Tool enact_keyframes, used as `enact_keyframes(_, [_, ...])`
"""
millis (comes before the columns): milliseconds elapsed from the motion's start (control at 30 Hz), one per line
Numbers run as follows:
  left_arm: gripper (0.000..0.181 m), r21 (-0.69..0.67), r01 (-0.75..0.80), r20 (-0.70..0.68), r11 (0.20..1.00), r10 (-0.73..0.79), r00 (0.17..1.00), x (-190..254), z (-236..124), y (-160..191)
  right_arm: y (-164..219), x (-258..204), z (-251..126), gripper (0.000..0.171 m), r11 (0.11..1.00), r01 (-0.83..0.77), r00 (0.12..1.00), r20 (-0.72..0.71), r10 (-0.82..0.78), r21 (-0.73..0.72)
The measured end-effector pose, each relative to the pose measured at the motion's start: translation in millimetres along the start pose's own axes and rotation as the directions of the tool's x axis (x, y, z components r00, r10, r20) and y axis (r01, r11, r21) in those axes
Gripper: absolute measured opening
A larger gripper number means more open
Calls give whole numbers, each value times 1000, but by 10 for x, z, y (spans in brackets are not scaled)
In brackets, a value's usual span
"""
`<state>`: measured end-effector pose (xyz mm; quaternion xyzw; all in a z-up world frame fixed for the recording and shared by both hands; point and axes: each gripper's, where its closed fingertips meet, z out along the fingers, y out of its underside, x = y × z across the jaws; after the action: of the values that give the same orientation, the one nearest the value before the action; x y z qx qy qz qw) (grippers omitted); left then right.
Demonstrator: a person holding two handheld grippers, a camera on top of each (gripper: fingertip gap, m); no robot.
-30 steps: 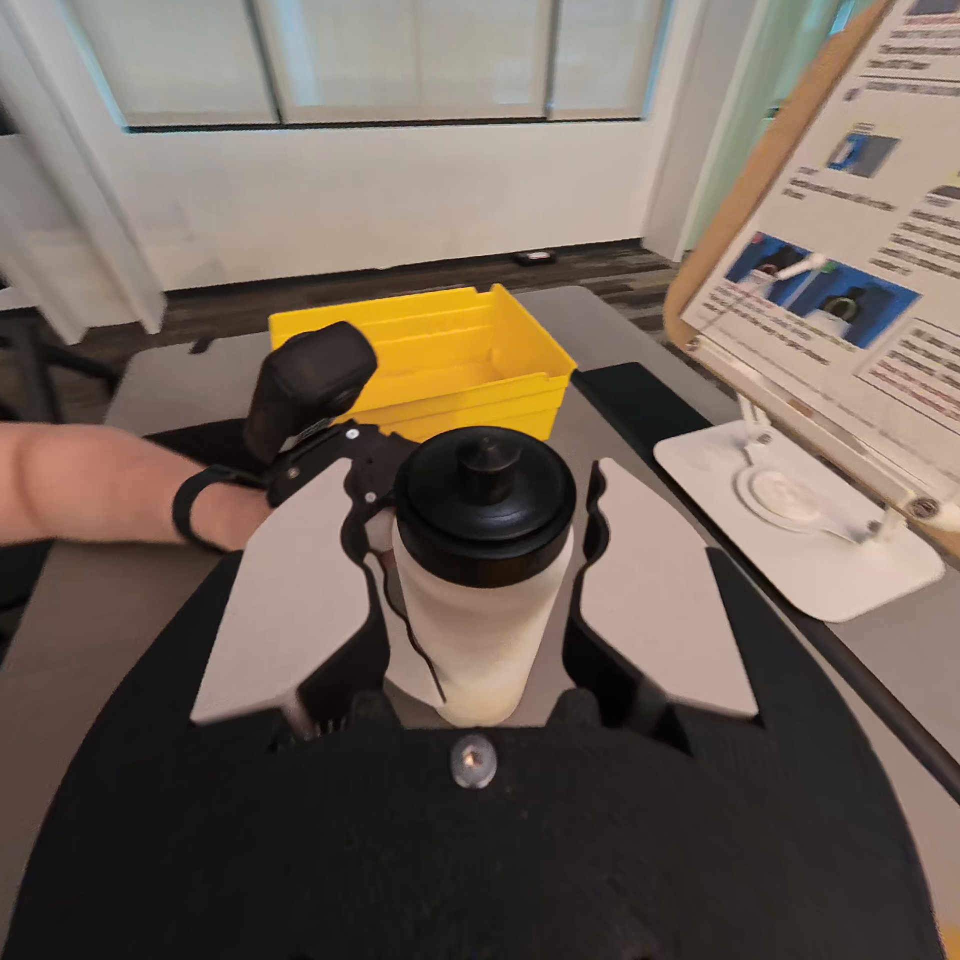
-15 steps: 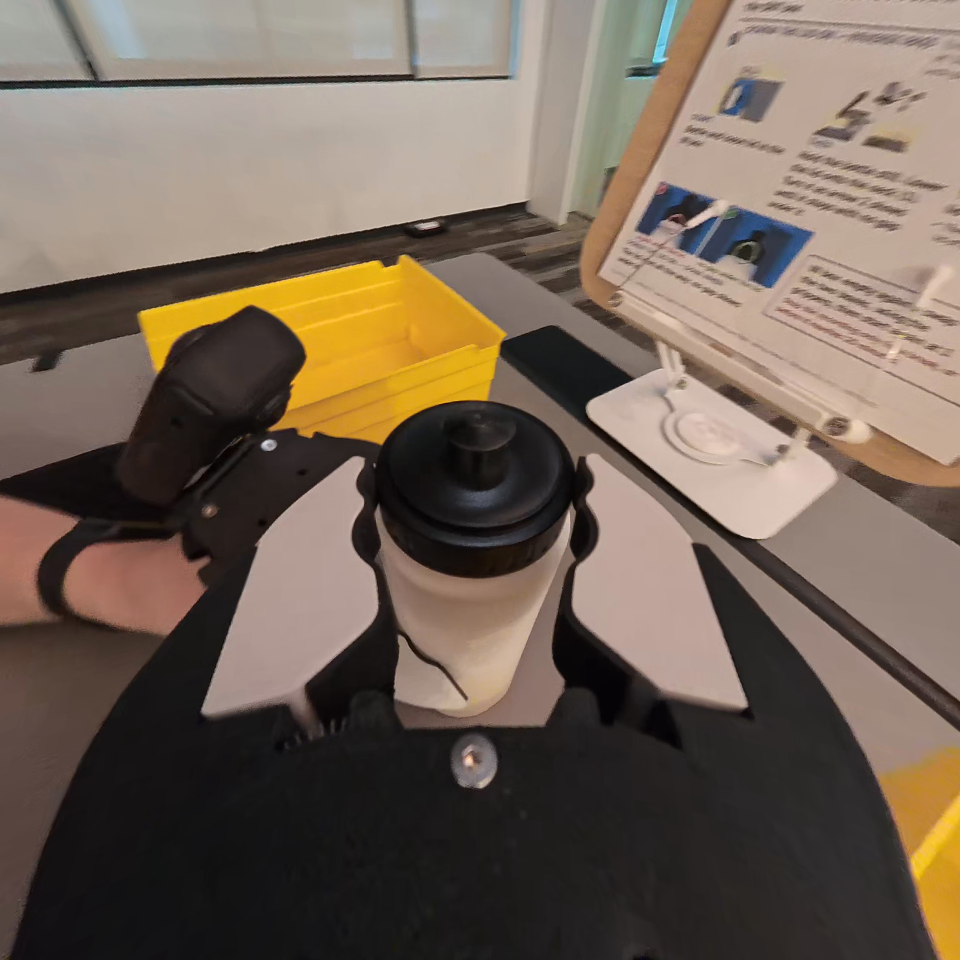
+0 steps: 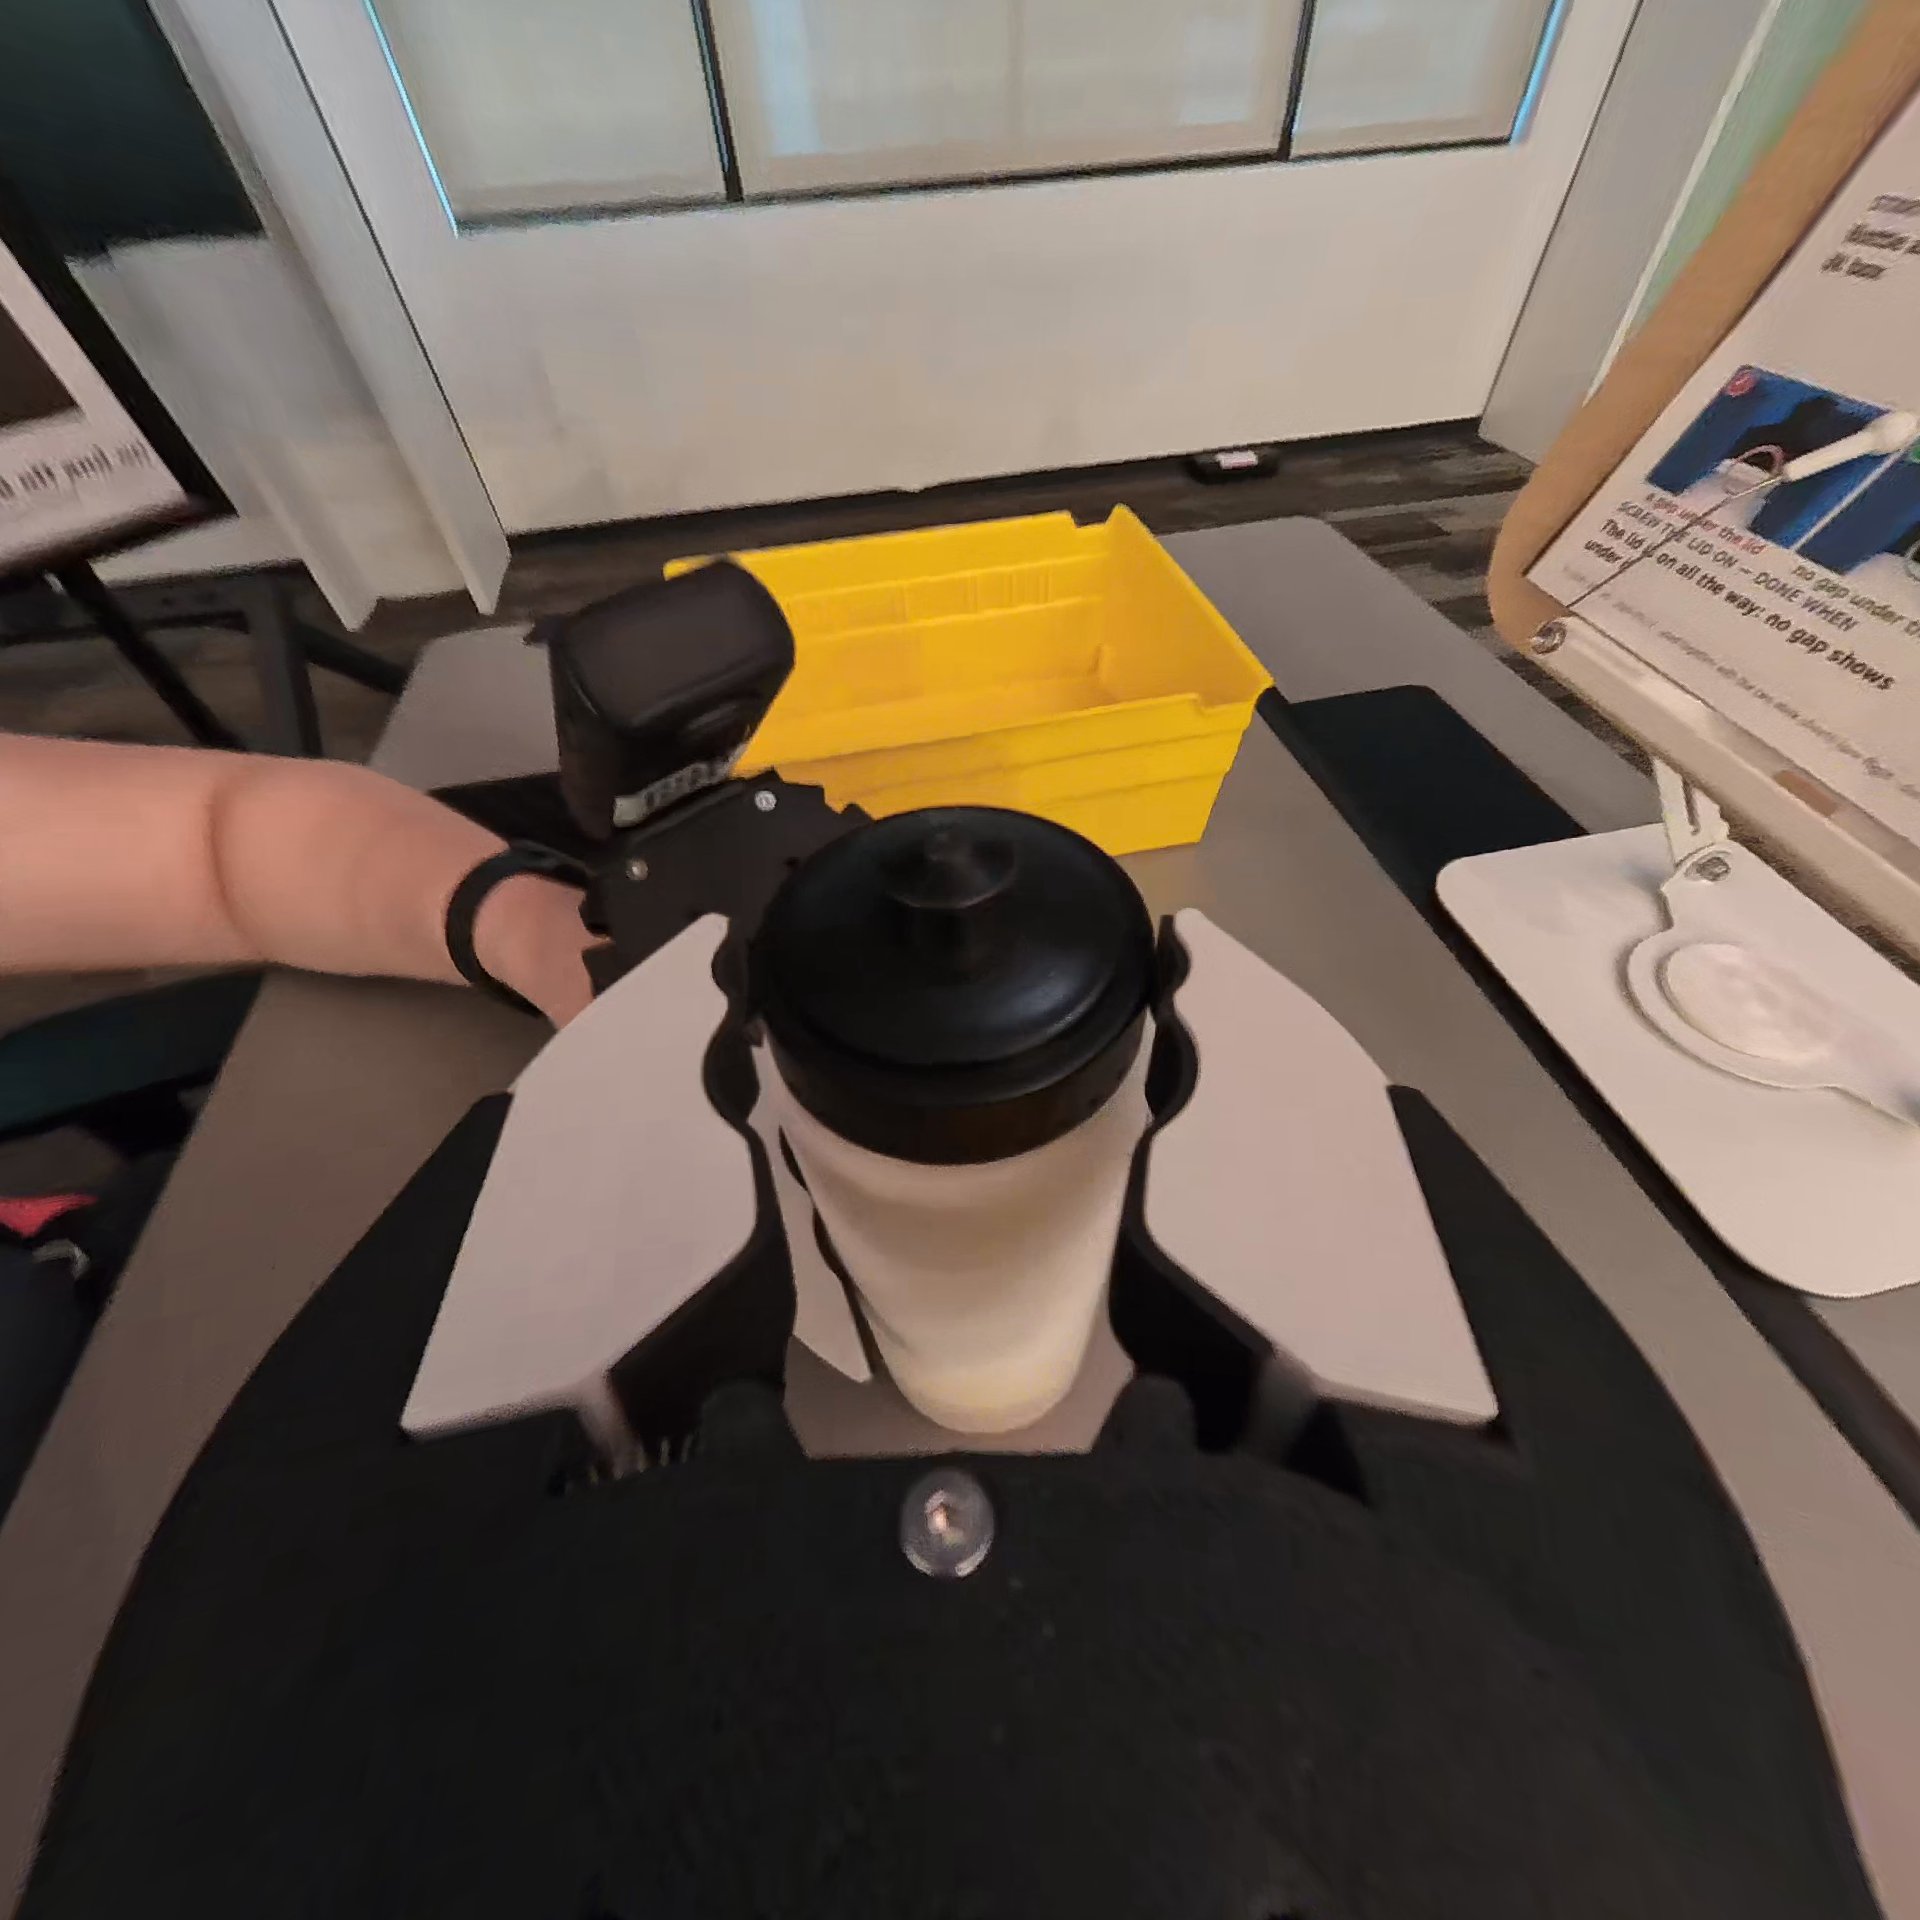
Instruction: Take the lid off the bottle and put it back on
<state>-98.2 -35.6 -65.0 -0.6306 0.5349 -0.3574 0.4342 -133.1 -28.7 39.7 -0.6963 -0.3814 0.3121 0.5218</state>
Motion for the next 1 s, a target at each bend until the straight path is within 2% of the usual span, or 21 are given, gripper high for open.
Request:
enact_keyframes(67, [87, -3, 10, 11, 1000, -10, 1000, -12, -4, 1, 4, 12, 10, 74, 999, 46, 998, -41, -47, -13])
enact_keyframes(133, [87, -9, 36, 63, 999, -36, 997, -72, -15, 7, -7, 53, 45, 74, 1000, 7, 994, -108, -9, -11])
enact_keyframes(267, [86, -25, 75, 165, 997, -70, 984, -179, -57, 32, -32, 156, 118, 75, 995, -75, 939, -331, 92, 65])
enact_keyframes(333, [86, -28, 68, 176, 997, -62, 982, -185, -67, 38, -40, 145, 124, 75, 996, -48, 918, -389, 71, 69])
enact_keyframes(433, [86, -24, 65, 141, 998, -61, 988, -170, -57, 32, -25, 135, 112, 74, 998, -51, 942, -332, 55, 22])
enact_keyframes(600, [86, -18, 38, 50, 999, -37, 998, -75, -21, 16, -38, 64, 10, 81, 1000, -3, 994, -107, 3, -1])
enact_keyframes(667, [86, -16, 23, 15, 1000, -23, 1000, -22, -8, 11, -33, 41, 1, 73, 1000, 26, 998, -65, -26, 6])
enact_keyframes(767, [87, -18, 25, 23, 1000, -24, 999, -30, -11, 11, -30, 37, 6, 73, 999, 41, 996, -75, -40, 4])
enact_keyframes(900, [87, -27, 77, 131, 997, -73, 989, -158, -43, 27, -57, 148, 83, 74, 997, -46, 963, -262, 60, 61])
enact_keyframes(1000, [86, -36, 78, 180, 996, -70, 981, -190, -67, 42, -72, 150, 108, 73, 996, -21, 904, -424, 55, 84])
